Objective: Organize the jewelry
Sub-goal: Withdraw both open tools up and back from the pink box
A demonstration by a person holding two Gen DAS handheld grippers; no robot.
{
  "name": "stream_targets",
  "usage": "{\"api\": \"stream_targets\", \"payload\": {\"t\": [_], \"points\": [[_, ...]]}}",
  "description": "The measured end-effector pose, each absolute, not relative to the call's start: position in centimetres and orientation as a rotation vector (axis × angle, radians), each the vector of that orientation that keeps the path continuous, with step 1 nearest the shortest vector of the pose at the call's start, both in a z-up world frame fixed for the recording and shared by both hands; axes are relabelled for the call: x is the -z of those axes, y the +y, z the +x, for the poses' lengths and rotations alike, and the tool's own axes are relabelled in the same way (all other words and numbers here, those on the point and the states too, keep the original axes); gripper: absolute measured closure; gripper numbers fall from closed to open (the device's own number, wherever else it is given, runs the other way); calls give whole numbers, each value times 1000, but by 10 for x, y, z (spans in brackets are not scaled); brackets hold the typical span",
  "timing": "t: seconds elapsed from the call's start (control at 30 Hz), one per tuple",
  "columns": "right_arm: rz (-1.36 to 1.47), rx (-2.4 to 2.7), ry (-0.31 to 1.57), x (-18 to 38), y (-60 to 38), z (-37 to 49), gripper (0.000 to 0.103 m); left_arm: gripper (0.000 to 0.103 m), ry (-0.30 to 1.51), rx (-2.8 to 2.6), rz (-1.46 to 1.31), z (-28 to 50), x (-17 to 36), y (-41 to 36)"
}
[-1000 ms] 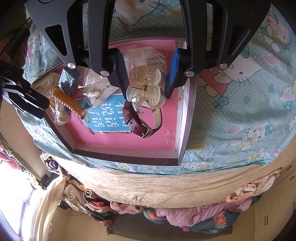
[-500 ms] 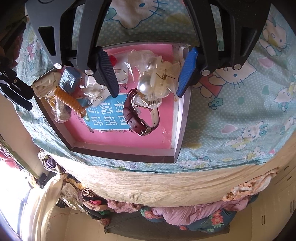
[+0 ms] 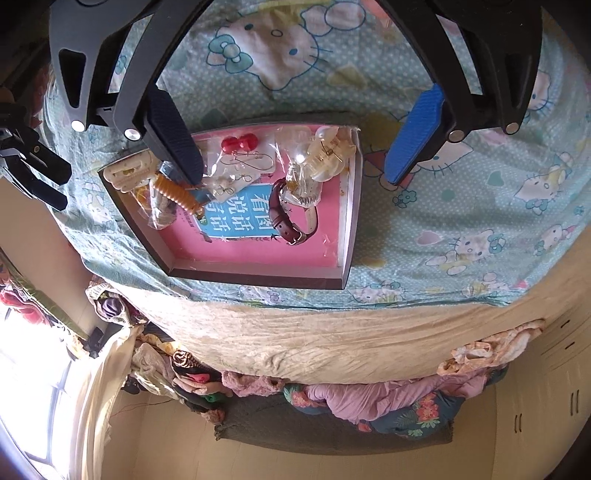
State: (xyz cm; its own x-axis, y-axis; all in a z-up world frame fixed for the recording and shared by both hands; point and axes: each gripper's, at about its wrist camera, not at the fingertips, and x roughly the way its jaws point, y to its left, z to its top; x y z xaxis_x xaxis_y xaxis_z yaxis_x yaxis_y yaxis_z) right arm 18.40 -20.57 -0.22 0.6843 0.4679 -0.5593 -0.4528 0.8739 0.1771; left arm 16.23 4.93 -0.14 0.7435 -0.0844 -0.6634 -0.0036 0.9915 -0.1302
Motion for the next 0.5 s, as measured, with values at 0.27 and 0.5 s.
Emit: {"api": "stream_targets", "payload": {"t": [0.27, 0.5], "points": [[-3, -514, 614, -5, -205, 148, 5, 10, 709, 63, -113, 124, -8, 37], [-55, -536, 637, 2, -196, 121, 5, 10, 701, 69, -76, 89, 0, 24]]}}
